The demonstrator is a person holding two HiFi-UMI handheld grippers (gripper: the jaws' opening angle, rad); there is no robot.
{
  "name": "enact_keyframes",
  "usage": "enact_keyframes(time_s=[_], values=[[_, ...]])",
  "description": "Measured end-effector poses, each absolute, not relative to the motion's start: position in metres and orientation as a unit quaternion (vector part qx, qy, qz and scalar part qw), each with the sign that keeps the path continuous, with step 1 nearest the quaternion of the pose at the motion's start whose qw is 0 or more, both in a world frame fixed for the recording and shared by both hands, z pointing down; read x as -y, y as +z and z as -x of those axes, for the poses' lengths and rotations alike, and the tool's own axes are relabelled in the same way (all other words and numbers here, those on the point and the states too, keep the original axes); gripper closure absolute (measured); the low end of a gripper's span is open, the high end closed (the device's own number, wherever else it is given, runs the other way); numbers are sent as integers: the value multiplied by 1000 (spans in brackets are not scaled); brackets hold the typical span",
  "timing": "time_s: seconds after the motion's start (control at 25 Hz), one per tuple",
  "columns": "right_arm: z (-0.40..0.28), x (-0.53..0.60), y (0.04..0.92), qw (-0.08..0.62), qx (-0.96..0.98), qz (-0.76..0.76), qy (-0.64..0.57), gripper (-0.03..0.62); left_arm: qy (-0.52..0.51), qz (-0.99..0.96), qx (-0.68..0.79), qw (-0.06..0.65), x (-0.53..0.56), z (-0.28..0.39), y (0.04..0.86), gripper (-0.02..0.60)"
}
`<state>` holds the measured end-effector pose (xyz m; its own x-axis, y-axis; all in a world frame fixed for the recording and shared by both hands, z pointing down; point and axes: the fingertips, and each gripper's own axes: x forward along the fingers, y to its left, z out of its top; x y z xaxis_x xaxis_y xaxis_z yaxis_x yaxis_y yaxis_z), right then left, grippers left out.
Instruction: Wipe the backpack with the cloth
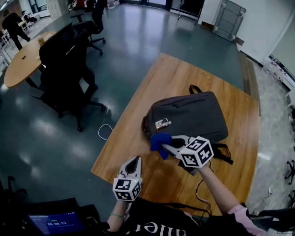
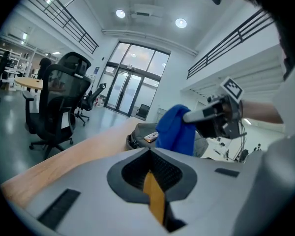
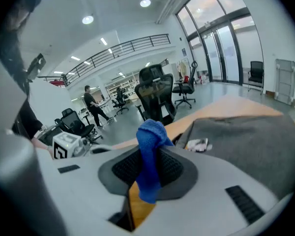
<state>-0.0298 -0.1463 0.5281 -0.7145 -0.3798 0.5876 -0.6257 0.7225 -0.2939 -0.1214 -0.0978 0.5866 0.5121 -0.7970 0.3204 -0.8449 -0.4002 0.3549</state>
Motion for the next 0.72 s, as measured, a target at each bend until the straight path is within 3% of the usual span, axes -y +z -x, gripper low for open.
enact_keyframes(time_s=[0.36, 0.72], values=[[38, 309, 472, 266, 898, -333, 111, 528, 47, -829, 500, 246, 104, 124, 590, 581], [19, 340, 540, 303, 867, -361, 160, 528, 44, -814, 522, 252, 103, 140, 602, 581]])
